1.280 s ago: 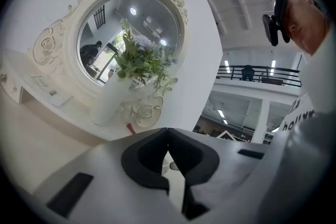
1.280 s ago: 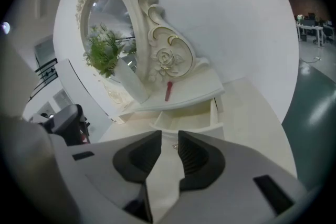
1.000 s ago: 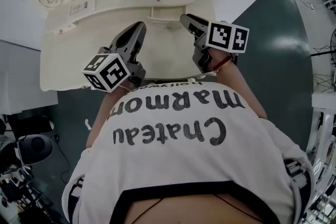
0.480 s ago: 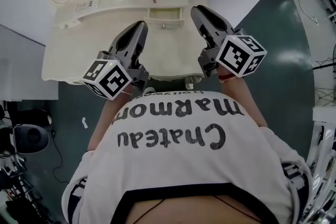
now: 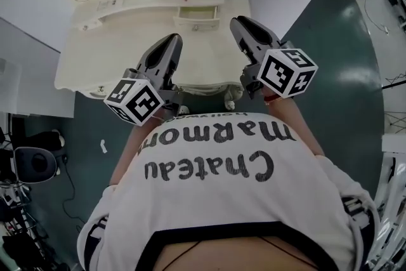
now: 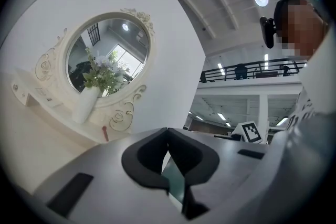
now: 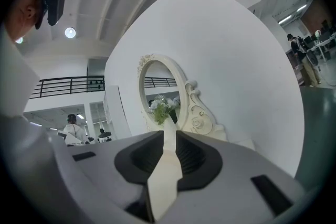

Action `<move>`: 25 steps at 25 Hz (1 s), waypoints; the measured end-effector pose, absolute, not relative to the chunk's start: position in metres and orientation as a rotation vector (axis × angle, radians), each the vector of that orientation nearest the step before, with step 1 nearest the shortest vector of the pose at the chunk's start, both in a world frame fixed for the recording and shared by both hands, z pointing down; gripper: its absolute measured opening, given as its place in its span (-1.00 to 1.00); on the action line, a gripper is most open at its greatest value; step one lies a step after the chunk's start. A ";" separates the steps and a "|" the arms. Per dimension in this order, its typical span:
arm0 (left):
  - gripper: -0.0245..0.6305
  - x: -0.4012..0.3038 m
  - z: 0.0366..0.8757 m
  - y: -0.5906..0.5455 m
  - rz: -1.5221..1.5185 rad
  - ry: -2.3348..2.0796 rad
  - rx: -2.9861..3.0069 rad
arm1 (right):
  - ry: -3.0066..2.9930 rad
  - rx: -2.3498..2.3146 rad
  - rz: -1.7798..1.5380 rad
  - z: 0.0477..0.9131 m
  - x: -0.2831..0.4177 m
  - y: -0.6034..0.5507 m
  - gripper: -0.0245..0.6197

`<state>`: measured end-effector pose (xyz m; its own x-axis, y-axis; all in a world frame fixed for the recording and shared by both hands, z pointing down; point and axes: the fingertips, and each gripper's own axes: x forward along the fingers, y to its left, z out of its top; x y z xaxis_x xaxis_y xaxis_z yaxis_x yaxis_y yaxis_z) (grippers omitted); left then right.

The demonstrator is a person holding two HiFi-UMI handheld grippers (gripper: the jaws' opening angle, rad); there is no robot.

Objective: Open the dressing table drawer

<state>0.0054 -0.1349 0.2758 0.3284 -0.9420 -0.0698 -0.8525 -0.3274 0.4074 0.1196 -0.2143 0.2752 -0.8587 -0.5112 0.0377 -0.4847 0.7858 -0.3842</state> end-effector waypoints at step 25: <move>-0.85 0.018 0.299 -0.091 -0.439 -1.628 2.236 | 2.990 -0.843 -0.621 0.304 0.134 -0.176 -0.67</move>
